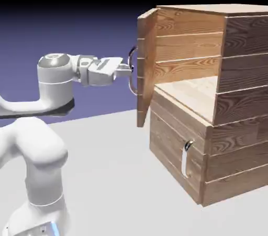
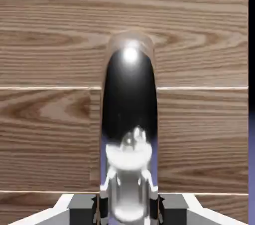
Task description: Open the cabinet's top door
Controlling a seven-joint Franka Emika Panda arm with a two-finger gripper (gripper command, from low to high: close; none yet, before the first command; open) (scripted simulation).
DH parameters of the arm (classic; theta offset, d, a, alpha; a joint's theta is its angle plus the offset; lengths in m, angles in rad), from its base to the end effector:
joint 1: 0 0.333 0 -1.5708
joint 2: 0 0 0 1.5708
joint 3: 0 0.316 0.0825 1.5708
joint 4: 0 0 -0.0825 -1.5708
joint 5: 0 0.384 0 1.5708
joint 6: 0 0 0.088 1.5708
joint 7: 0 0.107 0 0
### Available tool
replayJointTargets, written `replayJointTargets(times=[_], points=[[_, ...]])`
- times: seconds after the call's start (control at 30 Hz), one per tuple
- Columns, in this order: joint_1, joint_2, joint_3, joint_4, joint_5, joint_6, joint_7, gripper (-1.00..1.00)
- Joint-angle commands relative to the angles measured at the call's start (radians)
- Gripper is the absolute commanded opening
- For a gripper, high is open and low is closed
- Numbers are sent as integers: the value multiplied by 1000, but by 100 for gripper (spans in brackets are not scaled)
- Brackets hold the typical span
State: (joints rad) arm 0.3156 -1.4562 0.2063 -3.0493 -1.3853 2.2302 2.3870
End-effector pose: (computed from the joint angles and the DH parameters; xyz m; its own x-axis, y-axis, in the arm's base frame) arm 0.2017 0.0794 0.5181 -0.3857 -0.5924 0.7073 -0.3853 -0.5932 -0.7069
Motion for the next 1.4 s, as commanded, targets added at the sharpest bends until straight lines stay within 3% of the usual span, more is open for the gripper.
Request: replayJointTargets(times=[0.0, 0.5, 0.9, 1.37], points=[[11, -2, 36, 3, 41, -32, -5, -100], [-19, 182, 580, 248, 552, -520, 20, -100], [-393, 345, 949, 678, 797, -908, 38, -100], [-880, 325, 1215, 1185, 919, -1268, -38, -100]])
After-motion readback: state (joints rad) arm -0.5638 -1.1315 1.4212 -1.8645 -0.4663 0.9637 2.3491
